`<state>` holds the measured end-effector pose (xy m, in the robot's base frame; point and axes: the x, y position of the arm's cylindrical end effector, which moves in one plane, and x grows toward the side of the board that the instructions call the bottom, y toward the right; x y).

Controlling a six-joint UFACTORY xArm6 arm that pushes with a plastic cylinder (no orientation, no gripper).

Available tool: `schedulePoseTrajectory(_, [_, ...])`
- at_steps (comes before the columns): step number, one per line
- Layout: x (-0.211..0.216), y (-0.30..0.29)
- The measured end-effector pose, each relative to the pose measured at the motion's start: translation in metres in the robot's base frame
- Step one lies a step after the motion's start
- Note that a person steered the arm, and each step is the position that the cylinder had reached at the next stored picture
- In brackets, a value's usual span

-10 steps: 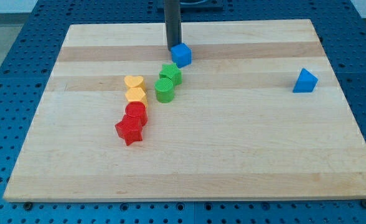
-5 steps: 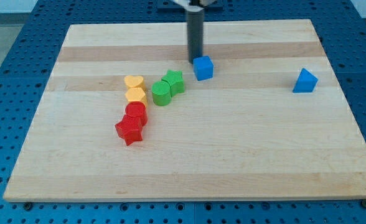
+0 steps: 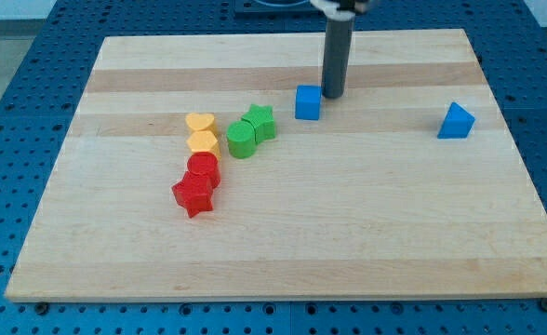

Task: Push blue cube into the green star

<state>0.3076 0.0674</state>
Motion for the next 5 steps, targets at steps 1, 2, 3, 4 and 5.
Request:
schedulePoseTrajectory(1, [-0.033,-0.009])
schedulePoseTrajectory(2, [-0.012,-0.026])
schedulePoseTrajectory(3, [0.023,-0.033])
schedulePoseTrajectory(4, [0.054,-0.037])
schedulePoseTrajectory(5, [0.061,-0.037])
